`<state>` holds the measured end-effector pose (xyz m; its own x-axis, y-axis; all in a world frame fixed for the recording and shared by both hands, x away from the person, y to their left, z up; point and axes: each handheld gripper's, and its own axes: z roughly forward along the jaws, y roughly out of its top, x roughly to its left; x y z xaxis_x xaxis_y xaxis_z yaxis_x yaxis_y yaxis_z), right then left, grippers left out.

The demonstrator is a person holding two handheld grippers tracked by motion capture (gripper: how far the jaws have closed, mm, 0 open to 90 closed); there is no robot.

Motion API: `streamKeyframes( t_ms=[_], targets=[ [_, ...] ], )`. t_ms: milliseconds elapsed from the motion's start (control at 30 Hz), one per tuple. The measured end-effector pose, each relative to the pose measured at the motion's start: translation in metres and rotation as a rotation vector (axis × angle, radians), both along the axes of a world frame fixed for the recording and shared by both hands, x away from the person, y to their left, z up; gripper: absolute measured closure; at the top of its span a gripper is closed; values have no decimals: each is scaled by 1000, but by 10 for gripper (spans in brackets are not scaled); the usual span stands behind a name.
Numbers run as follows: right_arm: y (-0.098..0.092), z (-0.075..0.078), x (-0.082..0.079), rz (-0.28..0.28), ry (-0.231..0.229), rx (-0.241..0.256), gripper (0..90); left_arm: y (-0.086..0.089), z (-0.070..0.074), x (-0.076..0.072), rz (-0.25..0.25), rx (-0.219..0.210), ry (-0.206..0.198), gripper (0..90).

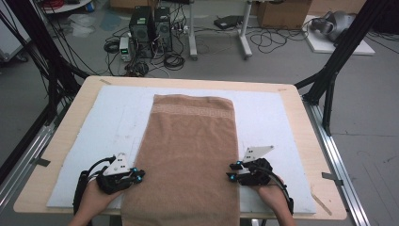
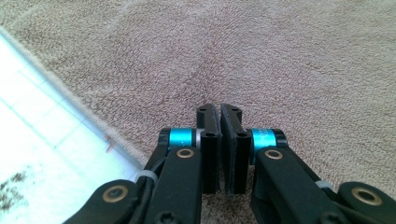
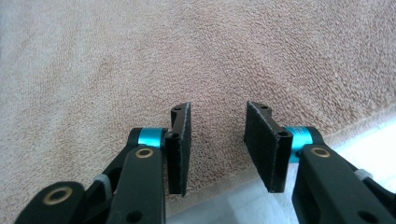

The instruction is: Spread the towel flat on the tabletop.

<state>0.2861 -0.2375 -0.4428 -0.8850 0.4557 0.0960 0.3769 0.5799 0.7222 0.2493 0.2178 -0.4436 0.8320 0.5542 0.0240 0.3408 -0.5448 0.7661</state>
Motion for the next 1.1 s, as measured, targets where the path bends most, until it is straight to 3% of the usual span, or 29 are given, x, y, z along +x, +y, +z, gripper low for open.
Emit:
streamKeyframes(
  t_ms=[100,267,400,467,933,1100],
  targets=[
    [6,4,-4,31,-8,6,605,3,0,-5,9,-3,-10,870],
    [15,2,-9,67,-6,-35,637,6,0,-12,7,-4,-17,871],
    [13,0,-11,65,-9,-25,821,7,-1,-16,9,-12,-17,871],
    [14,1,-12,82,-10,-25,858,7,0,-18,10,-15,-16,870],
    [9,10,-37,157,32,16,850,13,6,-53,-24,-39,-21,871],
    [8,14,-40,161,23,42,833,13,7,-56,-32,-37,-21,867]
  ],
)
